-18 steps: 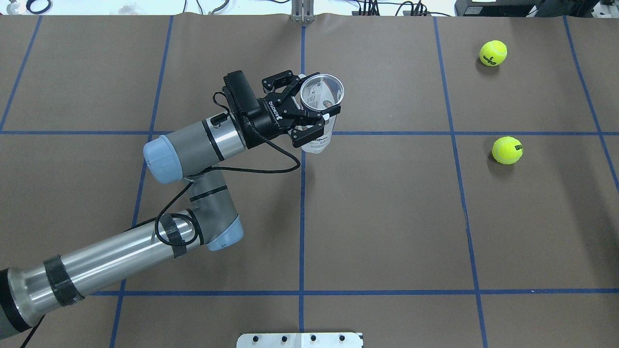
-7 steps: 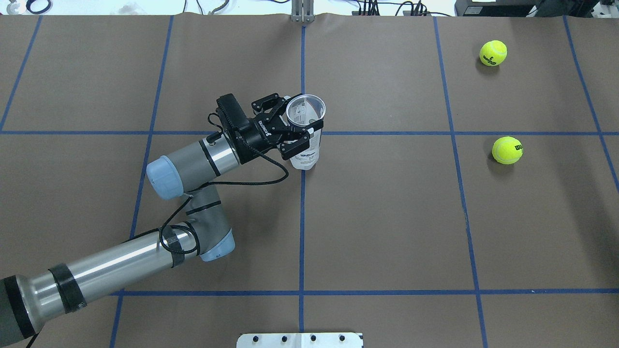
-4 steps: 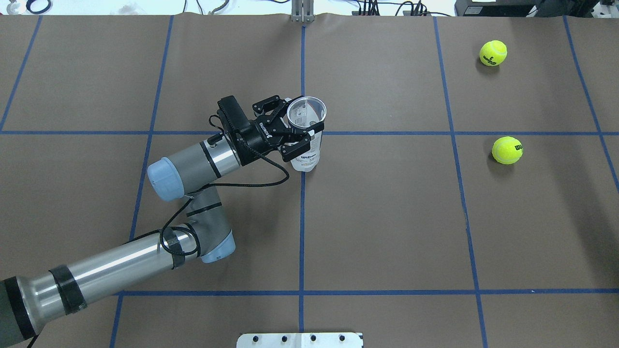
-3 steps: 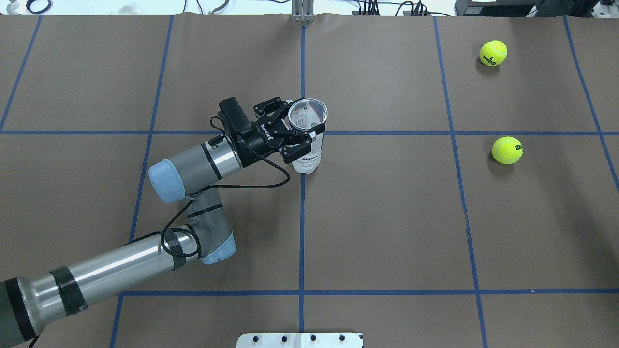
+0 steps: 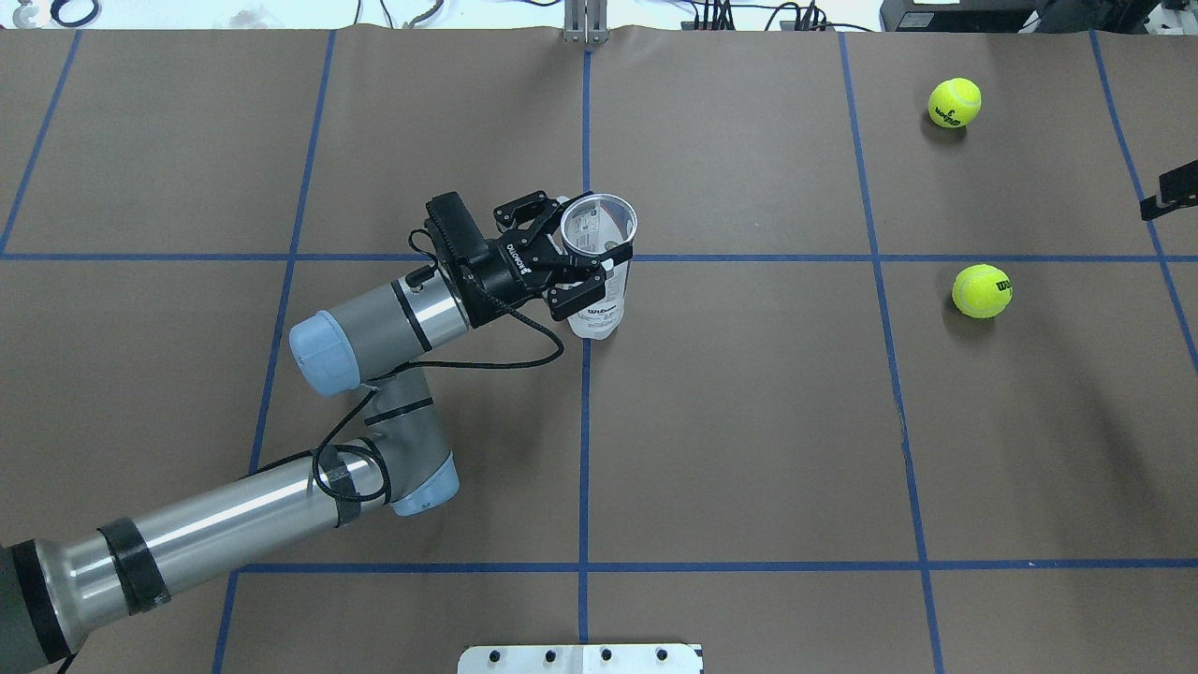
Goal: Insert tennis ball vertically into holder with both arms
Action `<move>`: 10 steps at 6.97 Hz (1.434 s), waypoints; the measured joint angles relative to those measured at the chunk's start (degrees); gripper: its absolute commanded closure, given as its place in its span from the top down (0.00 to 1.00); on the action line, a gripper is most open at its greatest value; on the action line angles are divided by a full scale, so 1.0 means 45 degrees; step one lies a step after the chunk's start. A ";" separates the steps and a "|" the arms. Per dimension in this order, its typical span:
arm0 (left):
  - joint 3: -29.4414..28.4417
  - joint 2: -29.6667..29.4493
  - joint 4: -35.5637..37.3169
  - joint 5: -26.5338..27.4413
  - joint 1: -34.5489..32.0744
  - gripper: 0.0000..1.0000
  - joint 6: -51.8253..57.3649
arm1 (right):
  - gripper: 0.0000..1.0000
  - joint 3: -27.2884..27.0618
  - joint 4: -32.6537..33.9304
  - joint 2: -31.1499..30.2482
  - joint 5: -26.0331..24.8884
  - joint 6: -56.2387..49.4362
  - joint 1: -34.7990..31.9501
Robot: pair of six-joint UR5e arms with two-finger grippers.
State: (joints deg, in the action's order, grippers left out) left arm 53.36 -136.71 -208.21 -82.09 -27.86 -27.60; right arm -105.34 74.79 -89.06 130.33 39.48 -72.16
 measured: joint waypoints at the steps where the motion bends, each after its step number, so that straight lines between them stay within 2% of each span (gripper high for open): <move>1: 0.0008 0.0000 0.0000 0.0000 0.0010 0.81 0.0000 | 1.00 -0.0002 -0.0677 0.0015 -0.0658 0.1165 0.0774; 3: 0.0017 -0.0008 0.0000 0.0000 0.0019 0.81 -0.0001 | 1.00 0.0095 -0.1772 0.0012 -0.2243 0.2948 0.2266; 5: 0.0018 -0.0010 0.0000 0.0000 0.0019 0.84 -0.0001 | 1.00 0.0579 -0.2721 0.0035 -0.3733 0.3475 0.3385; 7: 0.0024 0.0001 0.0000 0.0000 0.0040 0.87 -0.0004 | 1.00 0.1345 -0.3825 0.0128 -0.4190 0.3551 0.3794; 8: 0.0037 0.0012 0.0000 0.0000 0.0066 0.90 -0.0013 | 1.00 0.1477 -0.4009 0.0210 -0.4234 0.3570 0.3892; 9: 0.0053 0.0016 0.0000 -0.0005 0.0096 0.98 -0.0022 | 1.00 0.1543 -0.4077 0.0260 -0.4248 0.3573 0.3988; 10: 0.0066 0.0017 0.0009 -0.0013 0.0109 0.99 -0.0038 | 1.00 0.1588 -0.4106 0.0285 -0.4253 0.3572 0.4055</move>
State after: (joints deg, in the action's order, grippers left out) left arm 53.66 -136.63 -208.17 -82.15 -27.37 -27.77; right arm -98.20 56.31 -87.77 111.19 55.55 -53.92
